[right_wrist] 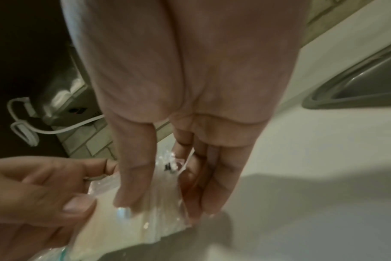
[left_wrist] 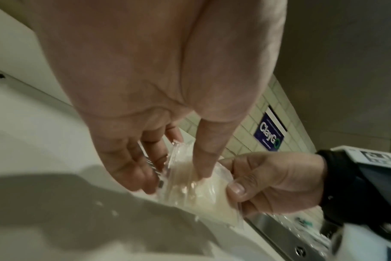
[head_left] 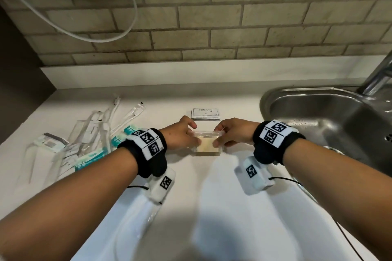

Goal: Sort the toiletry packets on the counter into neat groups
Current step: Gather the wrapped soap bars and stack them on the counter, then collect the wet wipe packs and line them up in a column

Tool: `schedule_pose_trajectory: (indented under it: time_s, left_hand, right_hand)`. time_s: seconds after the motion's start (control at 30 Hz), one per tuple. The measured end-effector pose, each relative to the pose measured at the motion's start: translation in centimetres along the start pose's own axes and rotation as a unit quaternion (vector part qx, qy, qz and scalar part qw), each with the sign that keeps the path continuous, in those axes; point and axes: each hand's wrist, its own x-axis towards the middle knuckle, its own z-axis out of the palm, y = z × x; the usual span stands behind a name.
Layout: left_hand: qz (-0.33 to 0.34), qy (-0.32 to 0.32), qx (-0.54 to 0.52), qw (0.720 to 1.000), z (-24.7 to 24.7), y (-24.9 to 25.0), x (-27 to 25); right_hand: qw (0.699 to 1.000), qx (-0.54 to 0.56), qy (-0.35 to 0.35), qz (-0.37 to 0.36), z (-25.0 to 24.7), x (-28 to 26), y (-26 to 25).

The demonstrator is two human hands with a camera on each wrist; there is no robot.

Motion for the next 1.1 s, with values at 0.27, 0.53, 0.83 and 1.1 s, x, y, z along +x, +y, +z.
schedule_pose_trajectory:
  time_s: [0.27,0.53,0.83,1.1]
  left_hand:
    - [-0.053,0.035,-0.095,0.993,-0.5,-0.2,3.9]
    - [-0.079,0.062,-0.138,0.985,0.2,-0.4,5.9]
    - [-0.069,0.09,0.09,0.989,-0.2,0.3,6.0]
    - [-0.076,0.106,0.171,0.977,-0.4,0.7,5.5]
  right_hand:
    - [0.997,0.042,0.043,0.049,-1.1,2.9,-0.5]
    - [0.994,0.039,0.058,0.088,-1.4,4.3,0.0]
    - [0.993,0.015,0.068,0.098,-1.3,4.5,-0.4]
    - [0.98,-0.104,0.12,0.117,-0.5,3.7,-1.7]
